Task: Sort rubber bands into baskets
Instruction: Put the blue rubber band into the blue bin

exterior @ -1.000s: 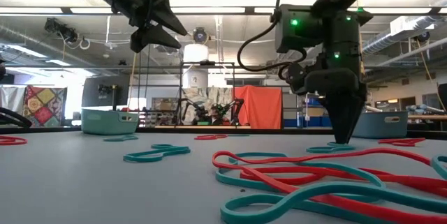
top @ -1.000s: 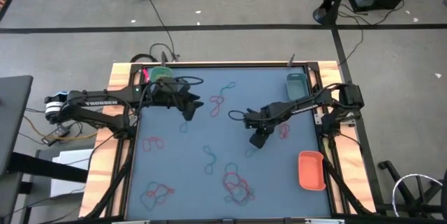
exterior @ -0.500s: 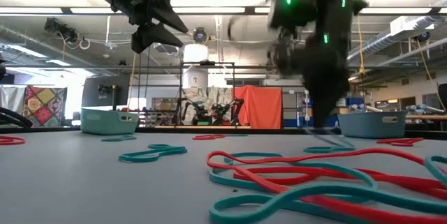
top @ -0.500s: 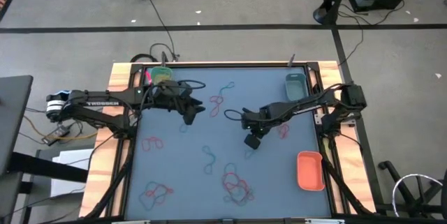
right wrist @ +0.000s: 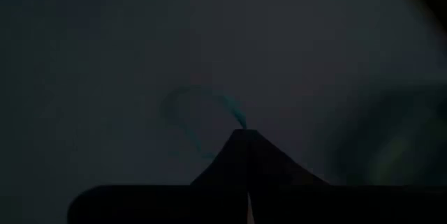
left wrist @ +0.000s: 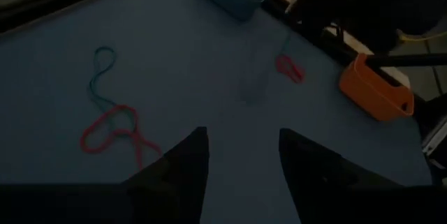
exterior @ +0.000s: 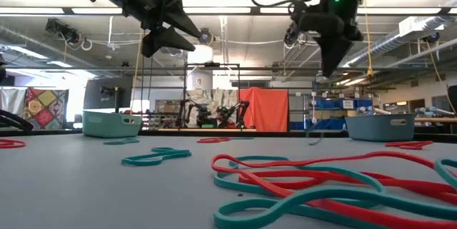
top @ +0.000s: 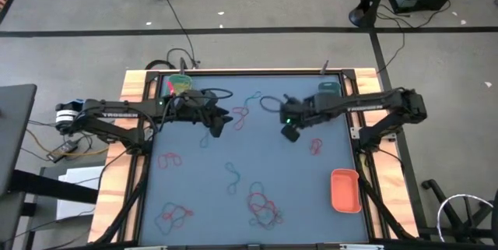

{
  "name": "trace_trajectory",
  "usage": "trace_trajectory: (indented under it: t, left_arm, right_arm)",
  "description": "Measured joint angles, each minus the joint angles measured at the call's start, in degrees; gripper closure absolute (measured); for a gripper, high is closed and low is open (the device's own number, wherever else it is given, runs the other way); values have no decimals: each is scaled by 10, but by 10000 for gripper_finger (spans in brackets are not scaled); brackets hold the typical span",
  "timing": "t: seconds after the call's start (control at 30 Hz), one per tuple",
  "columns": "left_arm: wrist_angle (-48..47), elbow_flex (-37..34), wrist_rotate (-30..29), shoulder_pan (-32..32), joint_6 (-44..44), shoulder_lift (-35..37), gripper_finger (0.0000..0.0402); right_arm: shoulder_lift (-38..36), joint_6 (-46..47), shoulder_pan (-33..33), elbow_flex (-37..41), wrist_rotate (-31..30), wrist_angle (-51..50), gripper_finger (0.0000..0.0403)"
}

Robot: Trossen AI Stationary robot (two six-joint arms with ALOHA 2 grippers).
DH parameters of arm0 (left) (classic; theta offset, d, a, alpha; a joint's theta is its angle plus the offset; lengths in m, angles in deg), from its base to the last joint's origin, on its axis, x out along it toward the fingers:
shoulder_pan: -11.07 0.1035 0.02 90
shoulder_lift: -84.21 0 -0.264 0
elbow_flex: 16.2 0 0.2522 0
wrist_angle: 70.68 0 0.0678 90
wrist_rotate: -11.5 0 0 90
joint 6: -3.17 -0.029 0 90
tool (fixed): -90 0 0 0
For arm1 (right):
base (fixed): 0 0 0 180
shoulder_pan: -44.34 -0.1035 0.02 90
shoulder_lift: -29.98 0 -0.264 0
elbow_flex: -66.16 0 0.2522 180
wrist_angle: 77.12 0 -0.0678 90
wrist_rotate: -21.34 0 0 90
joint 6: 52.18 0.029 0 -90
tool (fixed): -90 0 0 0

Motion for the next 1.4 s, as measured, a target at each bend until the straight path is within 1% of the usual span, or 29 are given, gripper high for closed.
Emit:
trace_trajectory:
  t: [0.27,0.43,0.57,0.63,0.77,0.83,0.93,1.13,1.23,1.3,1.33,1.4]
  left_arm:
    - [-1,0,0,0,4,-22,224]
    - [1,0,0,-4,43,-40,224]
    - [0,0,1,-8,85,-56,224]
    - [0,0,7,-8,92,-64,224]
    - [1,0,10,-12,94,-73,224]
    - [2,0,9,-12,111,-77,224]
    - [4,0,7,-11,137,-83,224]
    - [29,0,-4,-10,135,-86,224]
    - [57,0,-27,-10,134,-88,224]
    - [68,0,-33,-7,134,-90,224]
    - [74,0,-35,-6,134,-91,224]
    - [84,0,-39,-2,133,-94,224]
  right_arm:
    - [-62,-14,98,0,-105,-84,401]
    - [-101,-67,165,0,-151,-104,401]
    - [-119,-106,218,0,-152,-108,401]
    - [-122,-117,242,0,-151,-110,401]
    - [-121,-128,282,10,-127,-109,398]
    - [-120,-131,300,20,-116,-107,397]
    - [-120,-142,322,37,-117,-105,396]
    - [-120,-167,360,71,-131,-89,396]
    - [-120,-173,365,85,-200,-79,396]
    - [-124,-169,362,90,-239,-70,396]
    - [-127,-168,360,90,-247,-64,396]
    - [-131,-178,358,91,-231,-46,396]
